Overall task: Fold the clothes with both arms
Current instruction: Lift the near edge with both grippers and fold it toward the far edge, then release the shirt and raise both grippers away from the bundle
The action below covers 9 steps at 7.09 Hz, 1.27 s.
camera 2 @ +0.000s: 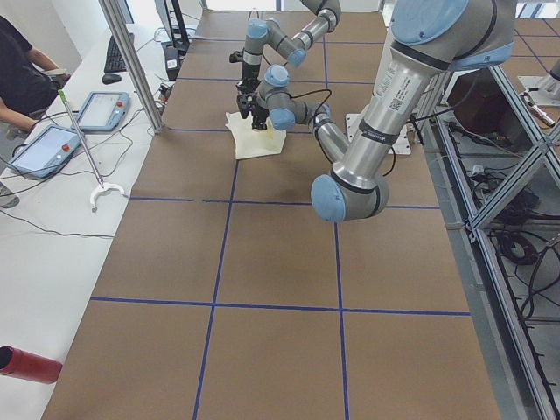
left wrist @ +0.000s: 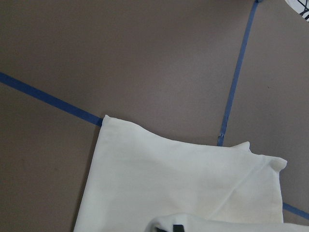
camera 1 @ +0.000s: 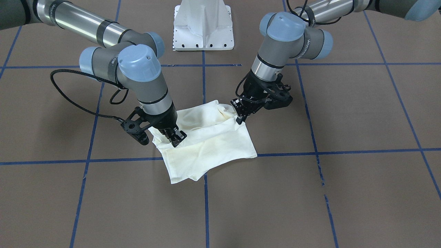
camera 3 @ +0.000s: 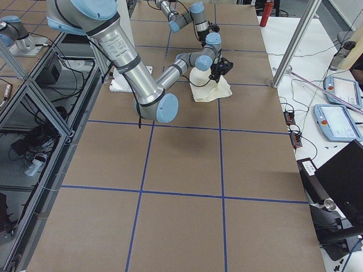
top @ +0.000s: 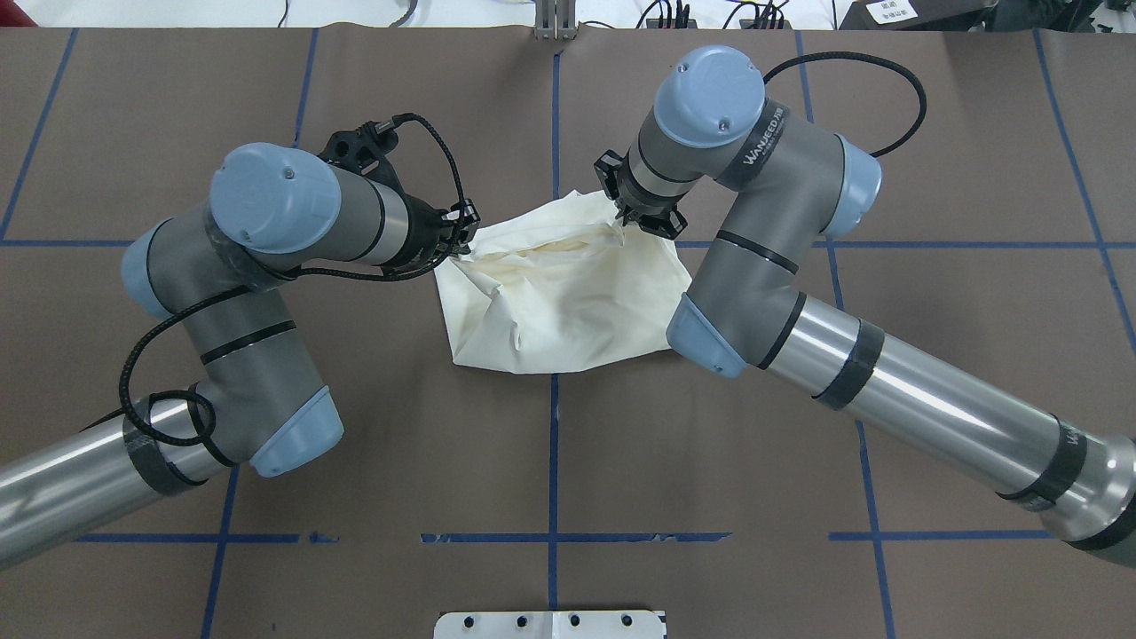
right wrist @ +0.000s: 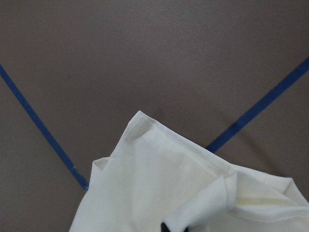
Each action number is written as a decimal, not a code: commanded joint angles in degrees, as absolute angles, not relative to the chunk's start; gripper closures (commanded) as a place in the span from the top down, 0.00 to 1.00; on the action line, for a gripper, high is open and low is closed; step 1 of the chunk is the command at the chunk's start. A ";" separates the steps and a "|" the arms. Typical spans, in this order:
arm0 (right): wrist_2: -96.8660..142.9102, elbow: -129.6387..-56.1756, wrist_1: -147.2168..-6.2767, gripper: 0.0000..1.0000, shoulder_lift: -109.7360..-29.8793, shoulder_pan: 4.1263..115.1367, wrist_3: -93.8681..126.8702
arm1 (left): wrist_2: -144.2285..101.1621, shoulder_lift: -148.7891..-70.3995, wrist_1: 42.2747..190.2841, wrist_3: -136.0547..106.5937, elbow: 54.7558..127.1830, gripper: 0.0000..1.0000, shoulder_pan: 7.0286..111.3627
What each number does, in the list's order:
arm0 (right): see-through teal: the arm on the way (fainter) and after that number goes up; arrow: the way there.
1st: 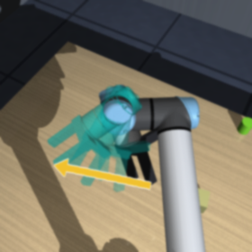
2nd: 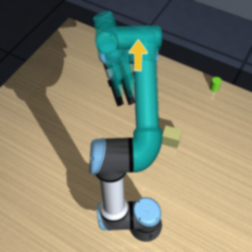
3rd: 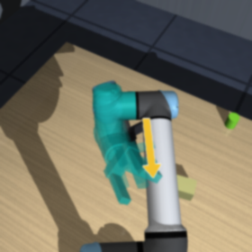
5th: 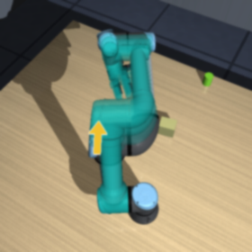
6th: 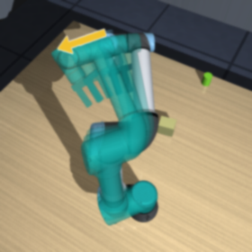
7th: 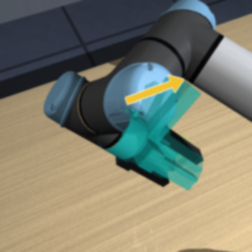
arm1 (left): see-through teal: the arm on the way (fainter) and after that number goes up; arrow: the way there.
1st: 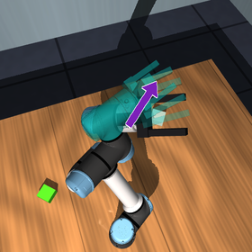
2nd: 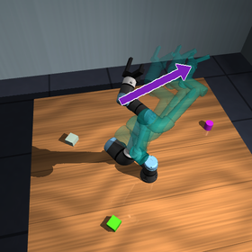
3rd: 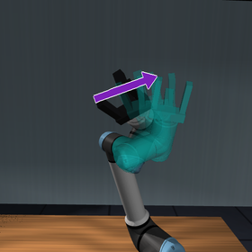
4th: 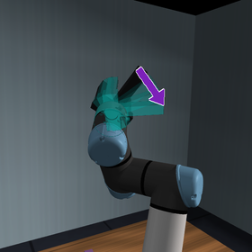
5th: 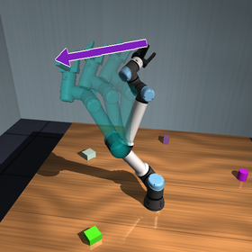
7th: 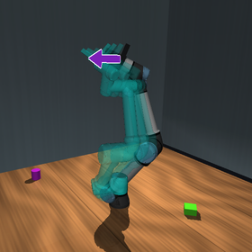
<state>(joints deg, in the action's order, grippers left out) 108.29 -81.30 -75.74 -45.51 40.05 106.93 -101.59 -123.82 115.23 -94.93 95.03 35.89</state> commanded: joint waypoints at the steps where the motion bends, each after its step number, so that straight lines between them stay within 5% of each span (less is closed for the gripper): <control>1: 108.46 -77.09 -72.78 0.22 -43.86 40.52 106.35 | -101.34 -126.03 118.10 -94.83 89.59 0.00 36.21; 2: 108.37 -76.04 -72.77 0.94 -43.16 40.69 106.09 | -101.34 -126.30 120.04 -94.83 87.04 0.00 37.17; 3: 108.54 -73.76 -72.77 1.00 -41.76 41.56 104.52 | -101.34 -127.43 120.15 -94.83 85.18 0.00 38.13; 4: 109.85 -73.22 -72.77 1.00 -41.49 42.70 97.37 | -101.25 -128.40 120.15 -94.22 82.64 0.25 39.36; 5: 111.43 -72.95 -72.77 1.00 -41.66 44.11 96.60 | -101.16 -129.28 121.10 -87.78 79.31 0.99 40.16; 9: 116.80 -74.61 -76.88 1.00 -43.41 49.99 87.14 | -112.00 -127.64 130.99 -85.53 79.36 1.00 43.23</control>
<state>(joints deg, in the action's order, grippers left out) 115.07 -73.48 -74.36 -42.43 47.81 91.45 -105.90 -129.12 125.67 -86.34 79.27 42.08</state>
